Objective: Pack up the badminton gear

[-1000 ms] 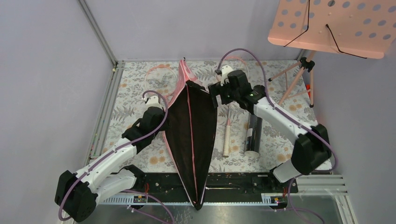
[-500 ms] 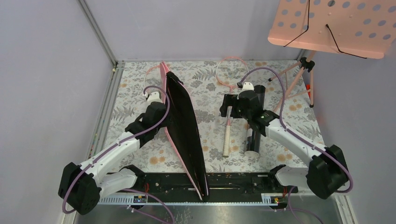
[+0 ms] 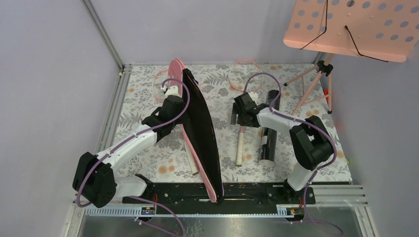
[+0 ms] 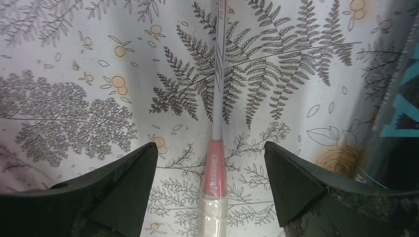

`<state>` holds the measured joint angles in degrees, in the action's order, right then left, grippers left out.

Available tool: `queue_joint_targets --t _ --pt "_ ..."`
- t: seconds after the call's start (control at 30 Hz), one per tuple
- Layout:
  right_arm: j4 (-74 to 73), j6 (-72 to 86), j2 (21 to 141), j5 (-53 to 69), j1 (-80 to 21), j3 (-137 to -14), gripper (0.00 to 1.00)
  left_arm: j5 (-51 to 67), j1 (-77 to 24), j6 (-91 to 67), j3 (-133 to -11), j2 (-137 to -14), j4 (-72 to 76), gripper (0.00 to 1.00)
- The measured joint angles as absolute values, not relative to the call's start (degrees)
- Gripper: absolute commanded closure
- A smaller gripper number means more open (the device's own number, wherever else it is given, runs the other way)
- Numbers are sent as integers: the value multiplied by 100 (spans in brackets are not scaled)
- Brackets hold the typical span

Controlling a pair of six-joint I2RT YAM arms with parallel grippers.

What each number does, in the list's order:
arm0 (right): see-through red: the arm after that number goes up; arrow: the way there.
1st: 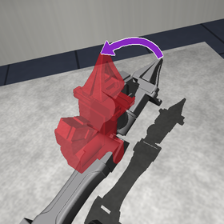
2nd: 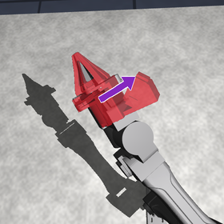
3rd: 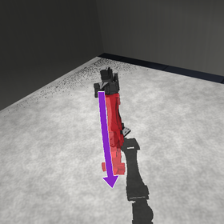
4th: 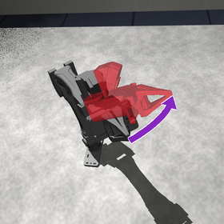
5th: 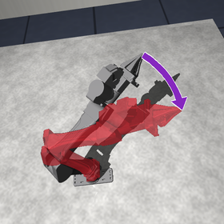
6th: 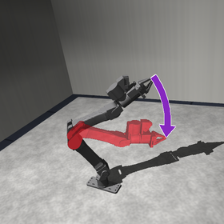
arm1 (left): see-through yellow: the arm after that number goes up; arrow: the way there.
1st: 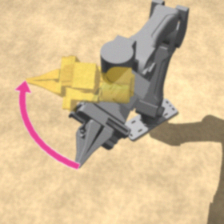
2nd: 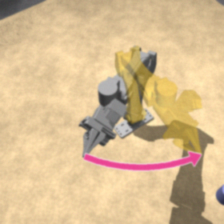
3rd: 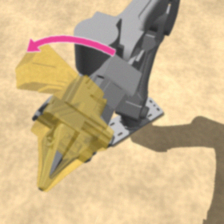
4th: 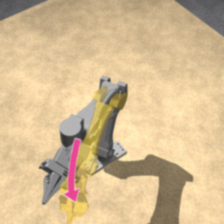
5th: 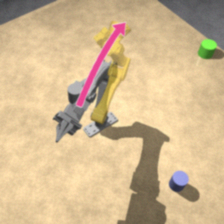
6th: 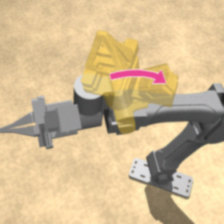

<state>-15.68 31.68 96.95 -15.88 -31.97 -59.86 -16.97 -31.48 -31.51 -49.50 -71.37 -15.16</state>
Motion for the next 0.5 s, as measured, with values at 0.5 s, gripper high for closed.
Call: queue_joint_targets --t 0.5 --pt "-1861 3437 10519 -1483 -3194 -6414 48 -1525 -3148 -2989 -4950 -7223 -1323 100"
